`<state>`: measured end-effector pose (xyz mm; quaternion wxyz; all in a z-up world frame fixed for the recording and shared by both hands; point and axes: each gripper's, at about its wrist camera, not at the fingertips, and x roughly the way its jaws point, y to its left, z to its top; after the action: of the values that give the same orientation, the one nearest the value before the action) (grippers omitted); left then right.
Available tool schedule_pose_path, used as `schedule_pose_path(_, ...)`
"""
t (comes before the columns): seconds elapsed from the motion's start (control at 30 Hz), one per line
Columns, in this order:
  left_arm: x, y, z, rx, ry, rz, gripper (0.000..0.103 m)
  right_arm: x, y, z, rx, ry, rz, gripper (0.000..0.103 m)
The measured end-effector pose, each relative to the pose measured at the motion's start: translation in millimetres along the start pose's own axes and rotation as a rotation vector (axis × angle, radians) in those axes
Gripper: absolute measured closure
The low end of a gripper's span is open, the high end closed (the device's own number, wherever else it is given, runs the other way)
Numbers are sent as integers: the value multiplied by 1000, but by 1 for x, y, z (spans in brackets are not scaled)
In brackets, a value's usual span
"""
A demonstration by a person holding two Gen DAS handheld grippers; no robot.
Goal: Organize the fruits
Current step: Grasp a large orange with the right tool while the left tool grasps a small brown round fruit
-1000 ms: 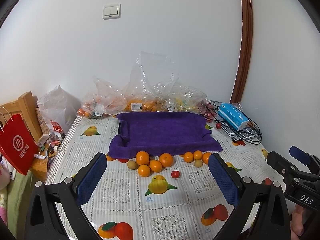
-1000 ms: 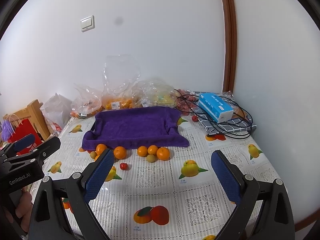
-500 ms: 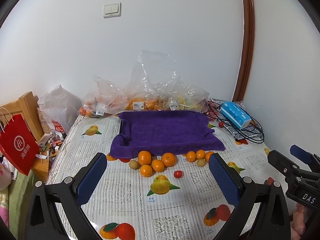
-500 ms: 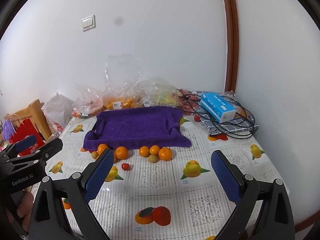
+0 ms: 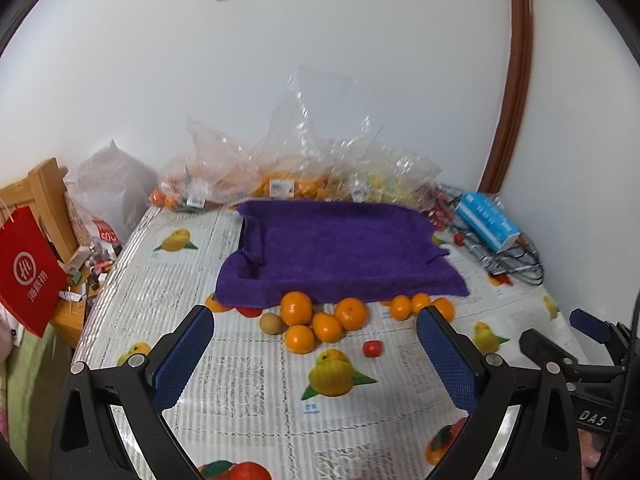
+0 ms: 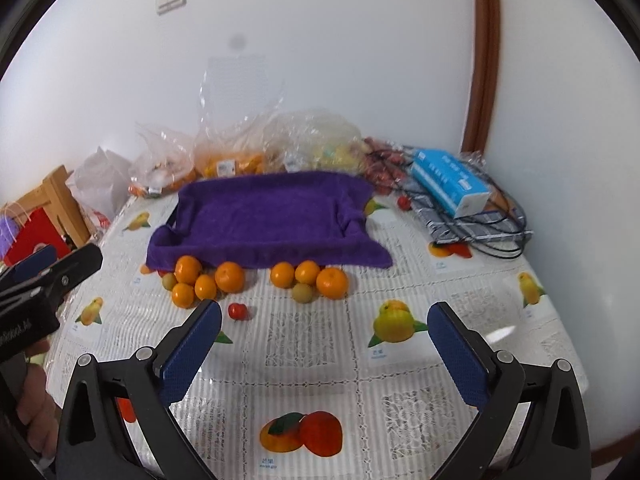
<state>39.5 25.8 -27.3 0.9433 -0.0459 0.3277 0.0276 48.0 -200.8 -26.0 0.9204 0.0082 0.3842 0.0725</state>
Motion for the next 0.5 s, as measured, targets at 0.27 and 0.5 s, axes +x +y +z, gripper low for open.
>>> schedule_pose_path(0.27,48,18,-11,-5,59,36,1,56,-17,-14,63,33,69,2)
schedule_pose_path(0.5,85,33,-20,-20,96,38,4,97,-26,-24,98,84,62,15)
